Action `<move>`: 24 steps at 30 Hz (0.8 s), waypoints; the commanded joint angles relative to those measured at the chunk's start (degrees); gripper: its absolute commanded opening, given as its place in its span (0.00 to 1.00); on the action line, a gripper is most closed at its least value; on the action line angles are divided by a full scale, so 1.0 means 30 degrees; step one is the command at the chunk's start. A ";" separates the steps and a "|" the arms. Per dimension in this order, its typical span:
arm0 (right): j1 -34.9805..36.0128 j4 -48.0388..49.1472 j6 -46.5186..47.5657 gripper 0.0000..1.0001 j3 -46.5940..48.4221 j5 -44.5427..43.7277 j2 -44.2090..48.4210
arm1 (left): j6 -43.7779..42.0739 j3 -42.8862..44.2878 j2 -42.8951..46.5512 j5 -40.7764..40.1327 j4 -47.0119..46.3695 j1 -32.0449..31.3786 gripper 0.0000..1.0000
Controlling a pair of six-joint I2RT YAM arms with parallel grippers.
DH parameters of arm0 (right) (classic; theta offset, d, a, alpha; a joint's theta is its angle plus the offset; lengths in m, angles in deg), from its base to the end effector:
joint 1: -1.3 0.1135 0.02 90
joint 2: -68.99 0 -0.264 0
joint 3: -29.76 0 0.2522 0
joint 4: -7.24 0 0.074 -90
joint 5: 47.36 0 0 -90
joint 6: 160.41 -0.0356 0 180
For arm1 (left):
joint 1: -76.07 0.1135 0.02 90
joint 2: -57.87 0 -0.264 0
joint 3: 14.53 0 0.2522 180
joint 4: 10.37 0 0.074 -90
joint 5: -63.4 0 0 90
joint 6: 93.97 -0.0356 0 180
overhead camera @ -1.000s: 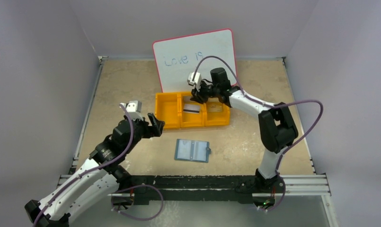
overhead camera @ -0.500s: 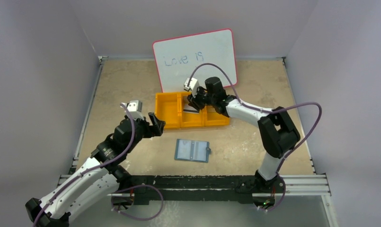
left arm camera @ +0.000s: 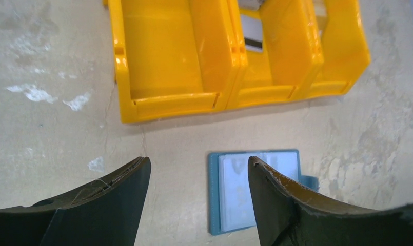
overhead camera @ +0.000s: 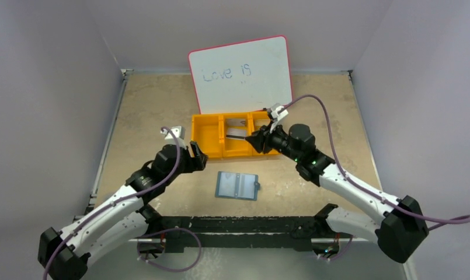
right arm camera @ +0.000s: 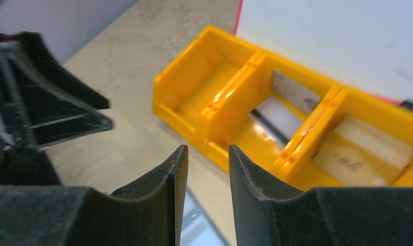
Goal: Take the credit cards out of the card holder
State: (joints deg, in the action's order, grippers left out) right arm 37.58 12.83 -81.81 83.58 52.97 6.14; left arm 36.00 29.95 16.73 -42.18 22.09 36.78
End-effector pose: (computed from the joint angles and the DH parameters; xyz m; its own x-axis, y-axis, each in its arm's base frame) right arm 0.2037 0.1575 0.3023 -0.1910 0.1010 -0.9764 -0.7025 0.6806 0.2078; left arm 0.1357 -0.0987 0.2492 -0.5638 -0.3382 -0.7535 0.0864 0.8832 -0.4610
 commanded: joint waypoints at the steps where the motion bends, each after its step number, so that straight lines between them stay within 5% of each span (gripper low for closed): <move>1: 0.2075 -0.0456 -0.4655 0.37 -0.1891 -0.1450 0.1115 | 0.0990 -0.0862 -0.1230 0.1786 -0.1666 -0.0025 0.68; 10: 0.7405 -0.1207 -0.9211 0.38 -0.1759 -0.5927 -0.2080 | 0.2248 -0.1702 -0.1269 0.0704 -0.1152 -0.0022 0.59; 18: 1.0140 -0.3700 -1.0360 0.66 0.1534 -1.0199 -0.6557 | 0.3458 -0.1459 0.2198 -0.3189 0.1506 -0.0024 0.61; 24: 1.1900 -0.7421 -1.1680 0.70 0.4619 -1.3462 -0.9932 | 0.4731 -0.1063 0.5317 -0.6039 0.3651 -0.0022 0.62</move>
State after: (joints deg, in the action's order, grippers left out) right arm 70.19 -1.11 -112.45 91.44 22.61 -19.47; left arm 46.49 24.62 27.98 -51.79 28.41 36.78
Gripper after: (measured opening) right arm 0.694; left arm 0.616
